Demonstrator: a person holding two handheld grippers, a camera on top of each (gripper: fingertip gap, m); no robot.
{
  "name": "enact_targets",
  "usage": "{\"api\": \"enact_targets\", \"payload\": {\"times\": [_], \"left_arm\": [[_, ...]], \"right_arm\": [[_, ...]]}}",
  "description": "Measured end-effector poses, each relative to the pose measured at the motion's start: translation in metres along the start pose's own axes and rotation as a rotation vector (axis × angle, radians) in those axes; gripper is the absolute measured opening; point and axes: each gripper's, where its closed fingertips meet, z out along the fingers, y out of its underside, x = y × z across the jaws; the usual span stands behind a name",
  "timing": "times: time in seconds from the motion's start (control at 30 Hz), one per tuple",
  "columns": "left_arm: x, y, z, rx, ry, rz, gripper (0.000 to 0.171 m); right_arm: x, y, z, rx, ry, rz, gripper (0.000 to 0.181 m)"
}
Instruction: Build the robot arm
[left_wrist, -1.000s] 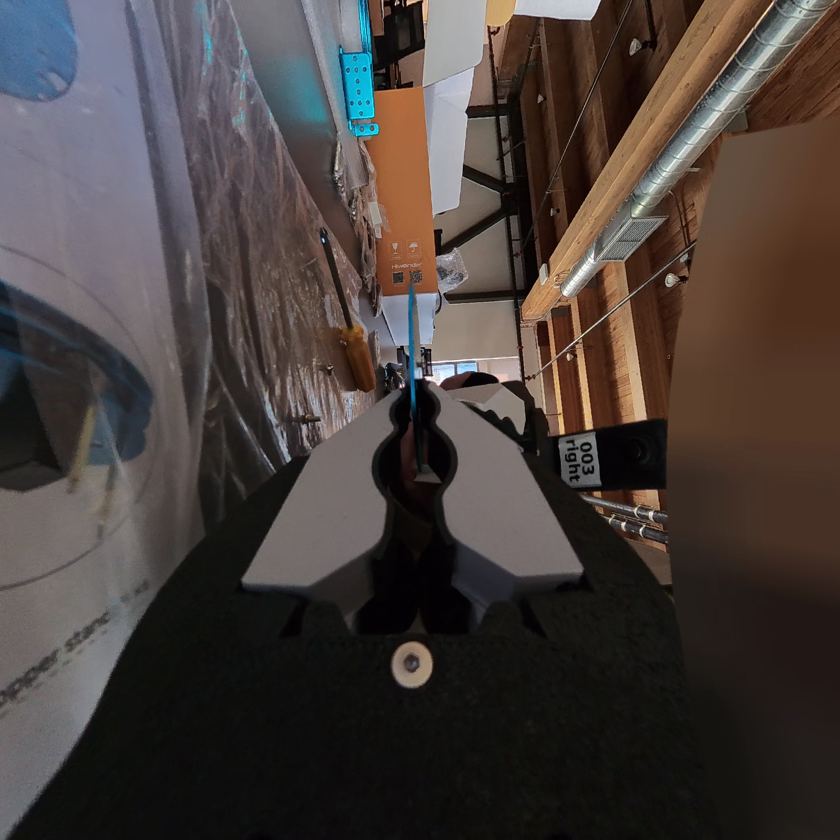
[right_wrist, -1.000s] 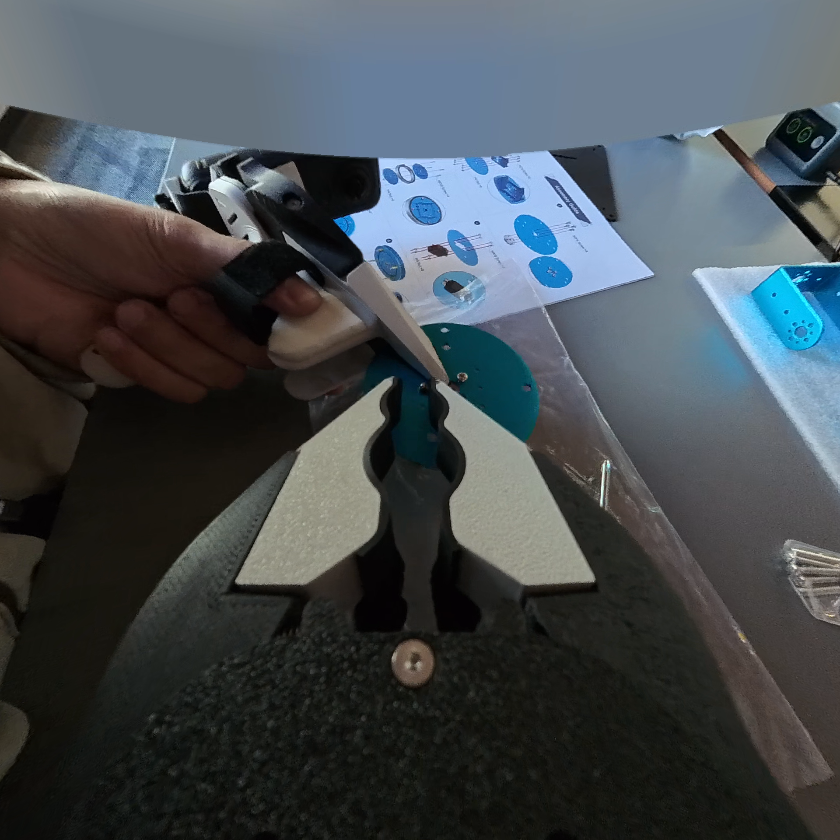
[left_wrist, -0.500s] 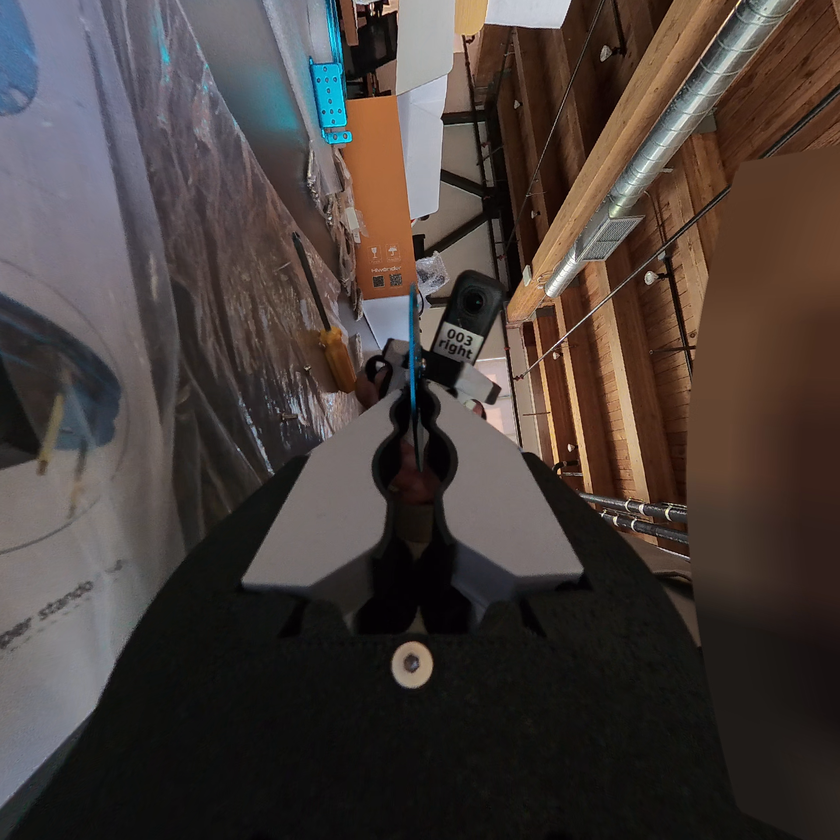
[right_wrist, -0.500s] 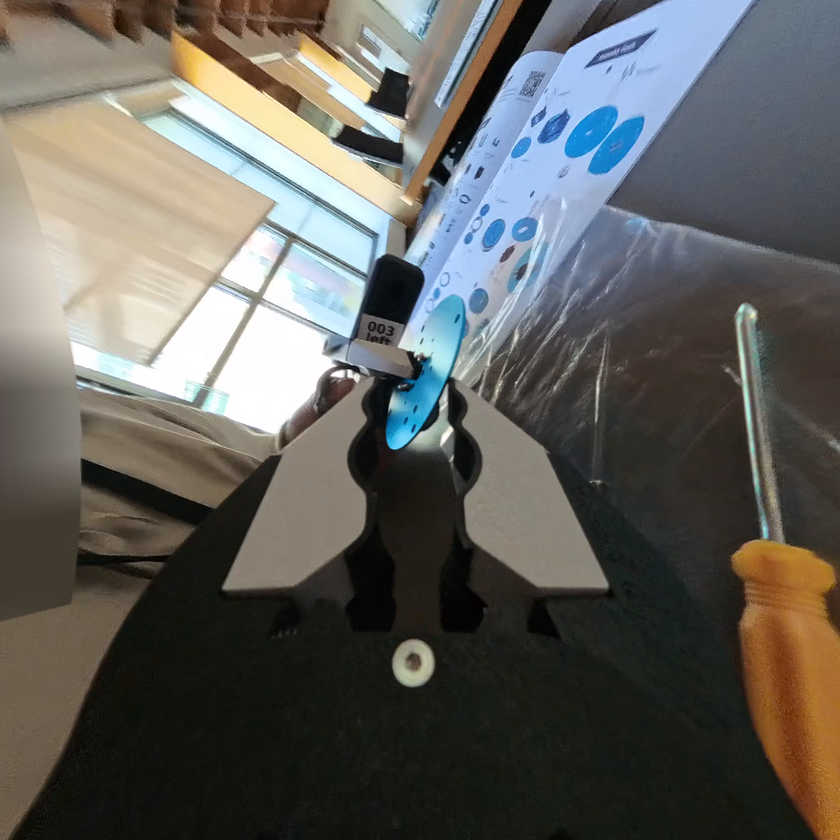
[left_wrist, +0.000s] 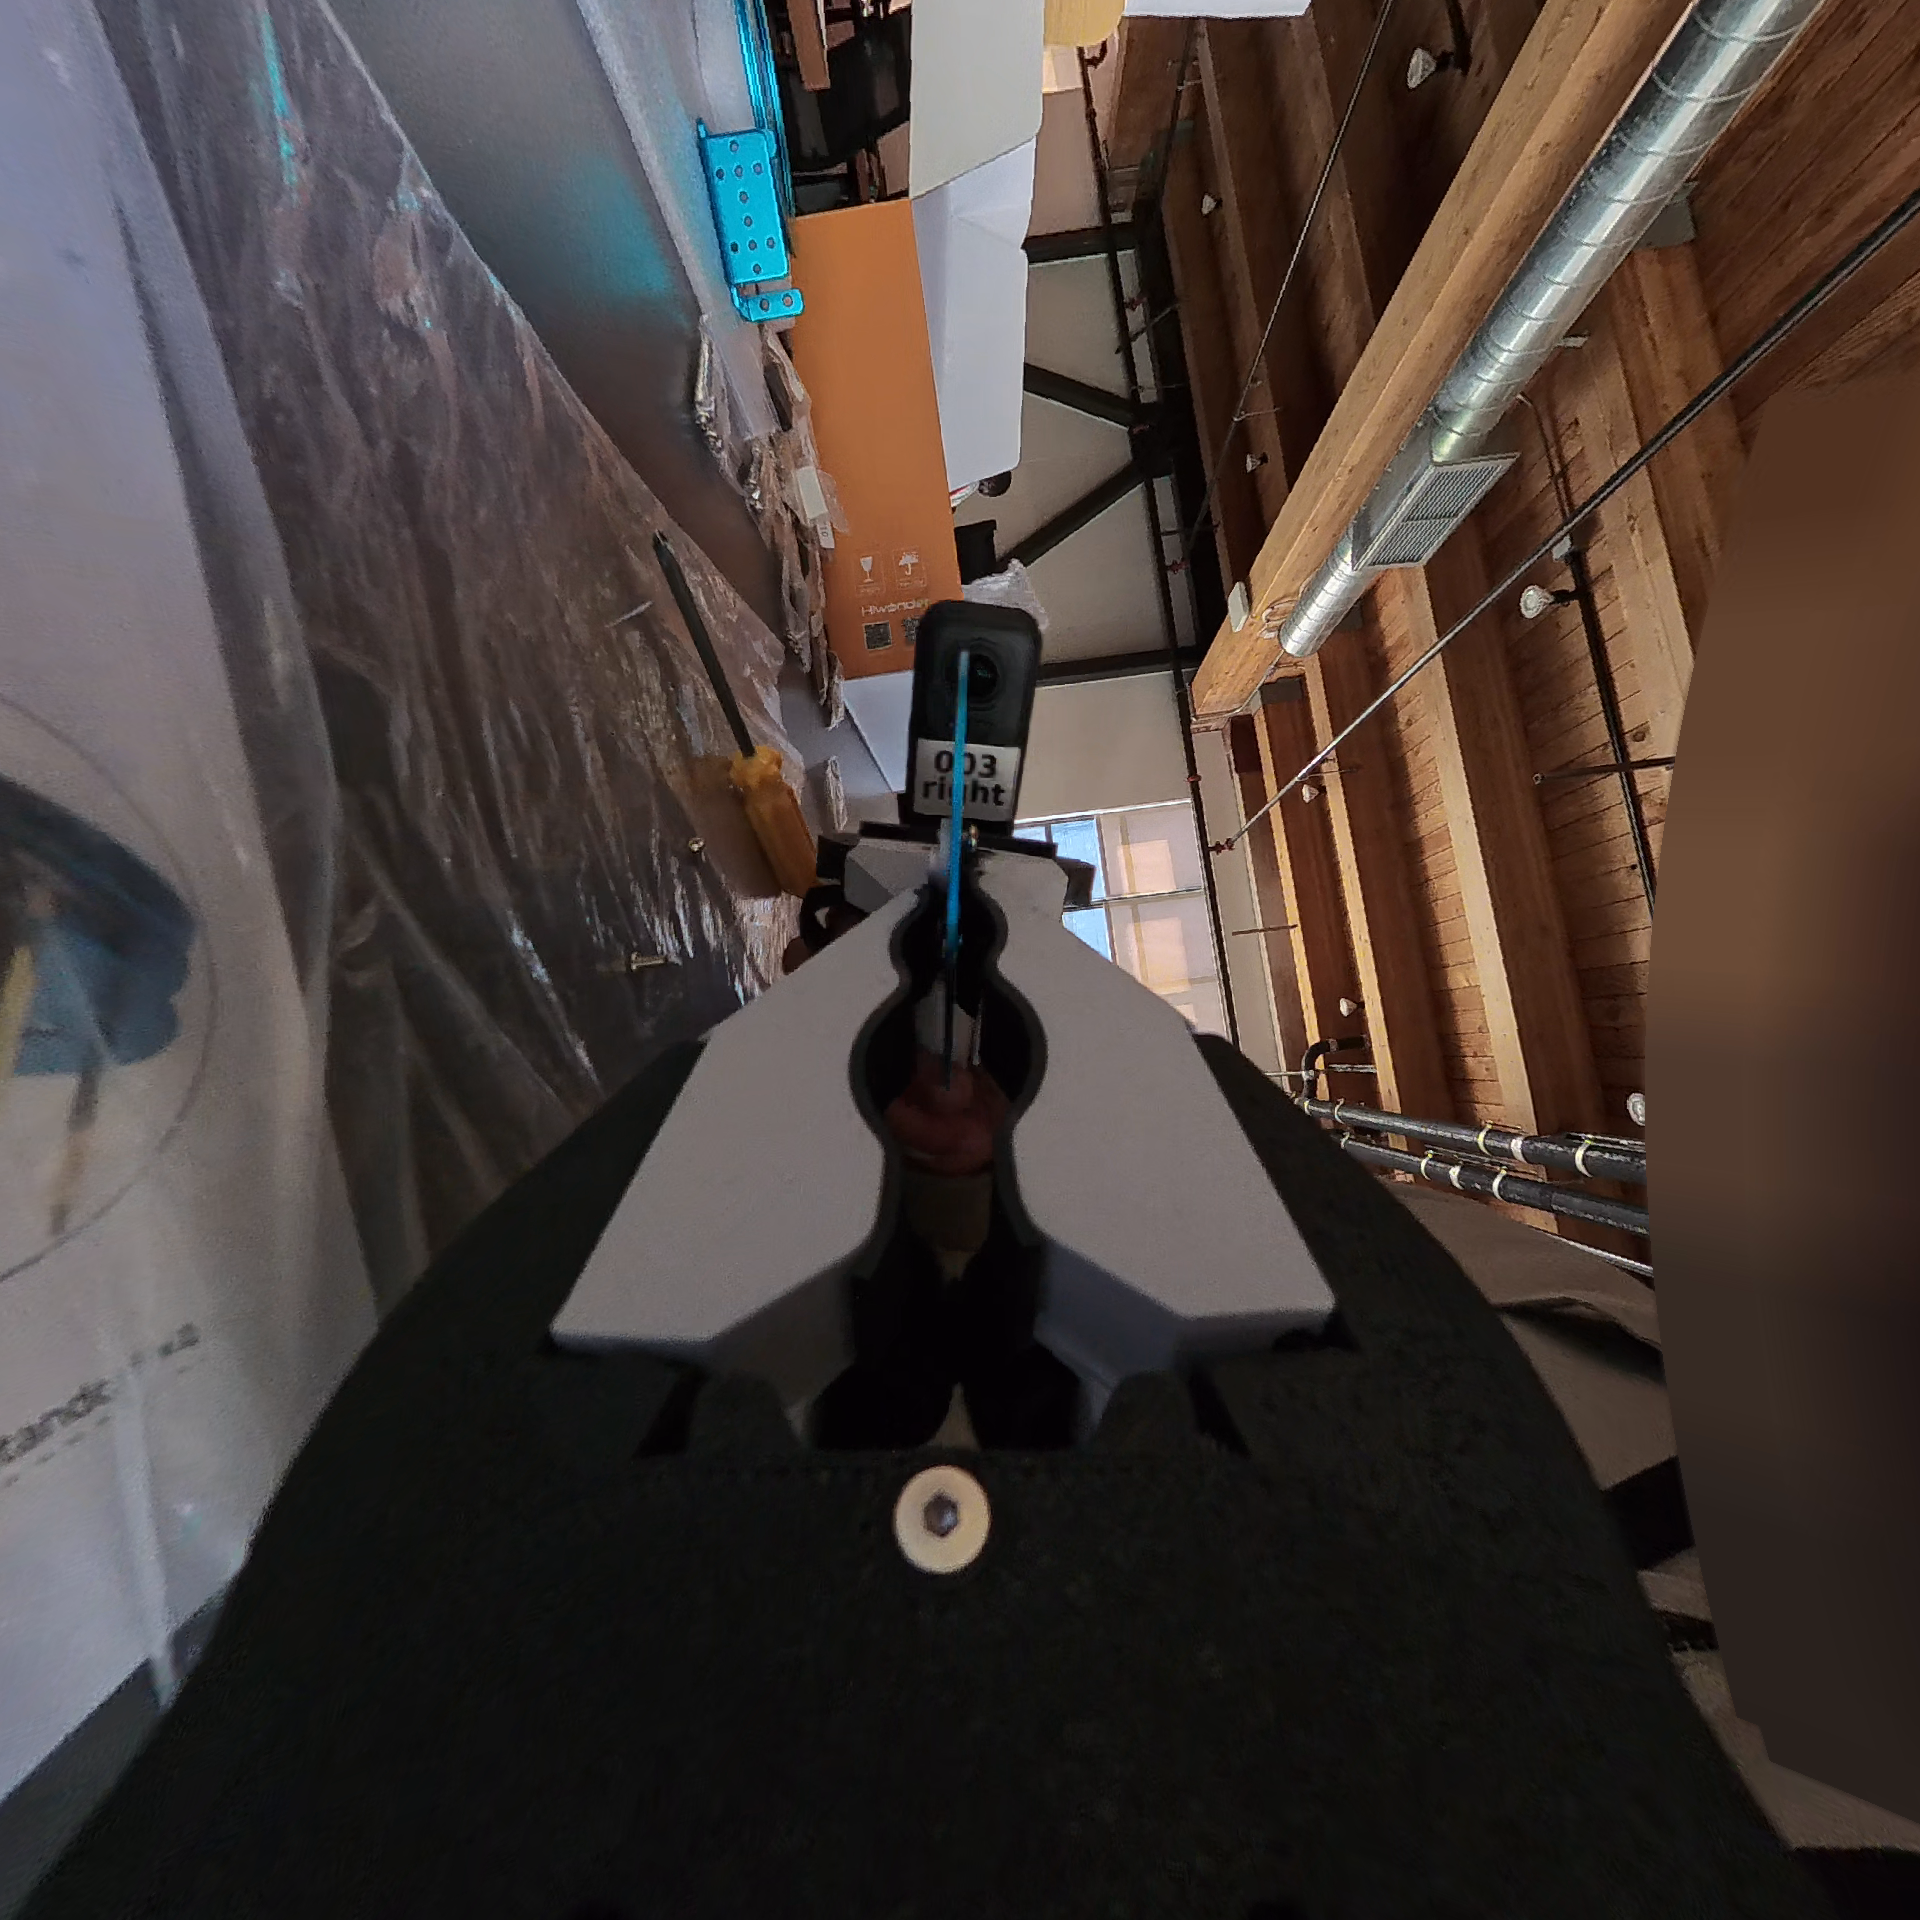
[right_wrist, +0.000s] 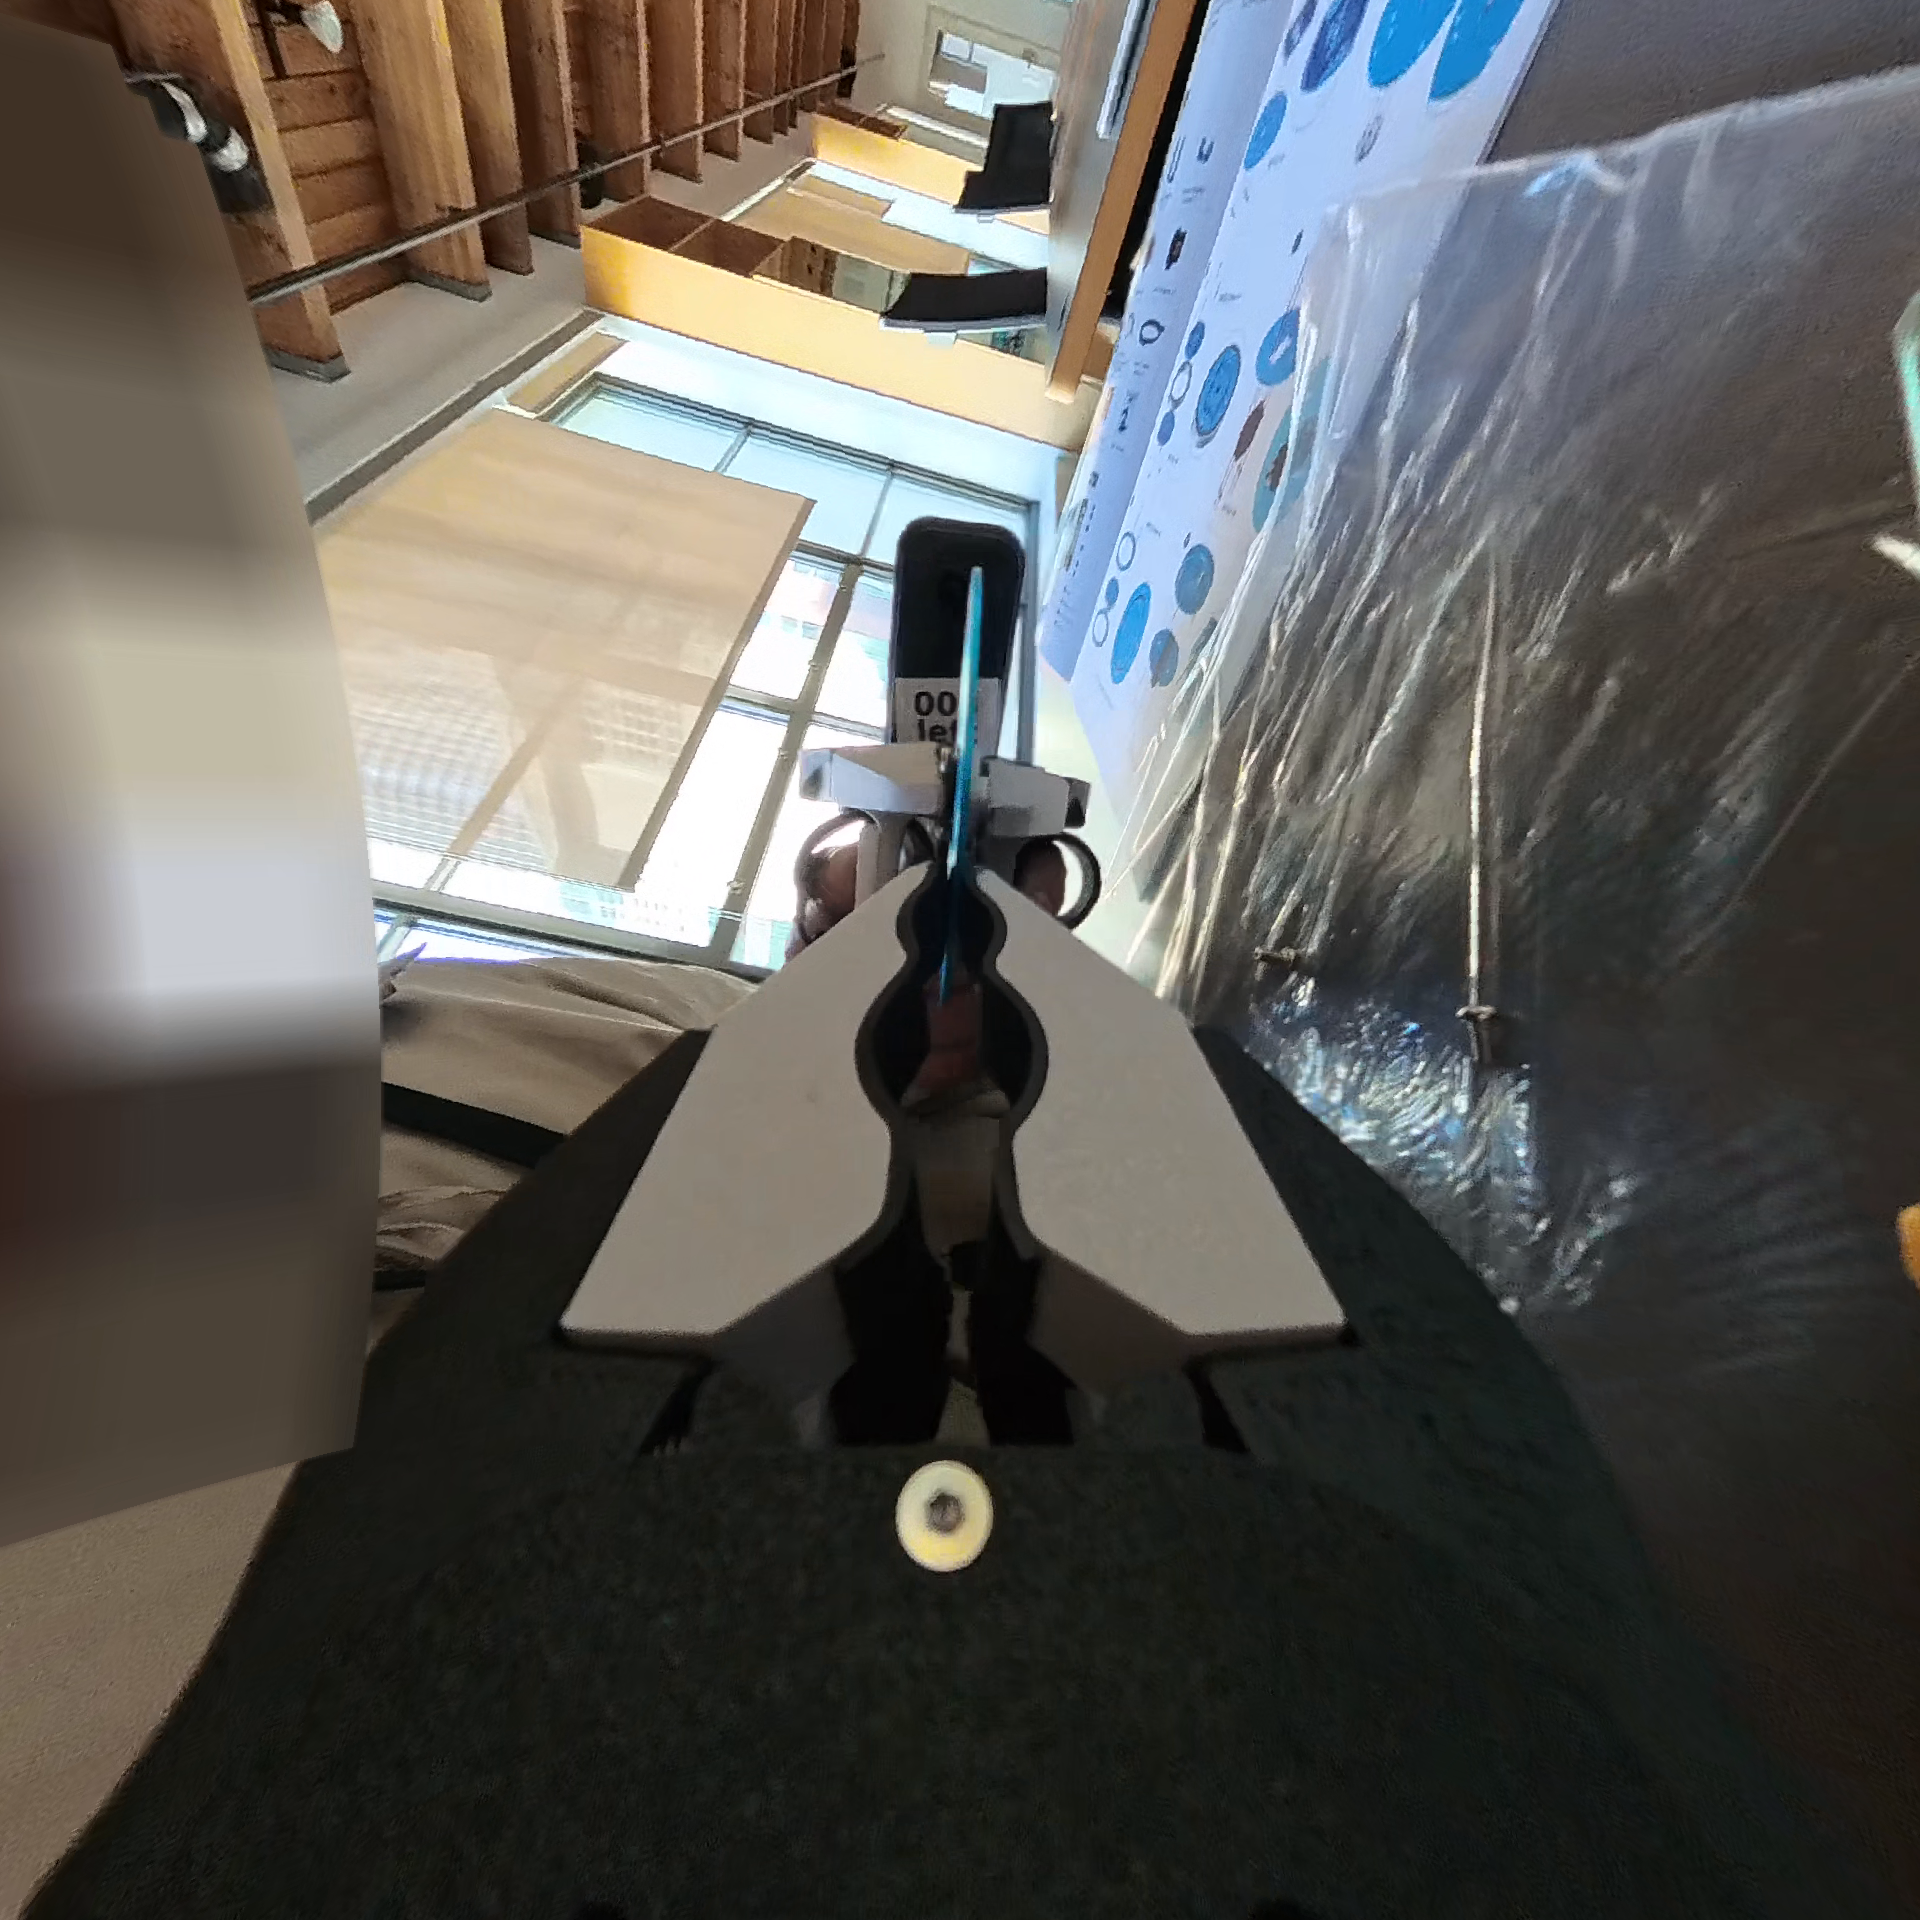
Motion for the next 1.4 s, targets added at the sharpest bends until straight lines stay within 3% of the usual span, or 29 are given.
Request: {"api": "enact_targets", "payload": {"times": [1.17, 1.27, 1.33, 1.4], "left_arm": [[-0.001, 0.0, 0.016, -0.035, -0.001, -0.043, 0.004], [0.0, -0.001, 0.016, -0.033, 0.002, -0.033, 0.004], [0.001, -0.006, 0.011, -0.021, -0.015, -0.001, 0.004], [-0.003, -0.012, 0.001, 0.001, -0.072, 0.074, 0.003]], "right_arm": [[0.002, -0.016, -0.019, 0.037, -0.047, 0.037, 0.0], [0.004, -0.017, -0.019, 0.034, 0.009, -0.056, 0.004], [0.011, -0.02, -0.022, 0.021, 0.123, -0.181, 0.017], [0.016, -0.019, -0.026, -0.031, 0.264, -0.362, 0.018]]}}
